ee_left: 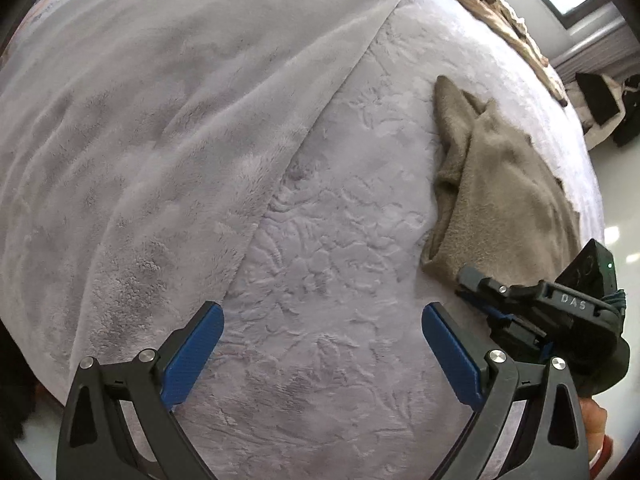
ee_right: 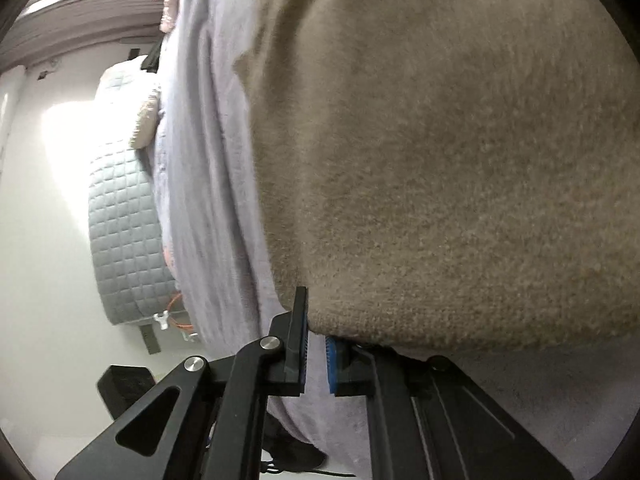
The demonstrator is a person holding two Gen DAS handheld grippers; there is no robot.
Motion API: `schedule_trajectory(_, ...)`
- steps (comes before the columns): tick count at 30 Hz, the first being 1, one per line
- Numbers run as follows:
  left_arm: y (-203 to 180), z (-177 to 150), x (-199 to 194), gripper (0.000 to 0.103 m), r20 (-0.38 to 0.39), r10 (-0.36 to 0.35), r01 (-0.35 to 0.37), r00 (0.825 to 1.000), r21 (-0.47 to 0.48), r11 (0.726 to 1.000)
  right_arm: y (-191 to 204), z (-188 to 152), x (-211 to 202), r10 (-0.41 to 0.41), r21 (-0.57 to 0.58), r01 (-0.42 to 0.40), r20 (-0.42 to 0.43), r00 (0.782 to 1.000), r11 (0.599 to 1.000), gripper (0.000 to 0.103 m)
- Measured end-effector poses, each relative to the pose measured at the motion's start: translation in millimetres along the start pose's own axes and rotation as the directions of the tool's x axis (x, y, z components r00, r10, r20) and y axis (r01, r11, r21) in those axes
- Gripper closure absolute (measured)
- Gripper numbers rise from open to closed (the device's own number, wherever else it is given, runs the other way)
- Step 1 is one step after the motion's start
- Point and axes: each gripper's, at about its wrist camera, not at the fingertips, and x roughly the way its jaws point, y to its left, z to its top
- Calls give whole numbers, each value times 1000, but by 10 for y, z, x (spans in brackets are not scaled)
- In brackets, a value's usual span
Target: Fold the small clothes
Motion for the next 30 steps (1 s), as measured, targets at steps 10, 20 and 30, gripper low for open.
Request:
schedule_trajectory(10,-284,1,36,3,-14,43,-41,999,102,994,248,-247,105,-159,-178,138,-105,982,974,95)
schedule_trajectory(20,-516,-58,103,3,-36,55,-49,998,157,986,-12,-336,-608,-240,-150,233,-29,970,961,68)
schedule_trajectory(30,-729,-97,206,3,-92,37,-20,995,177,984,-437,-372,-1148,-262,-63,263,24,965,963,56)
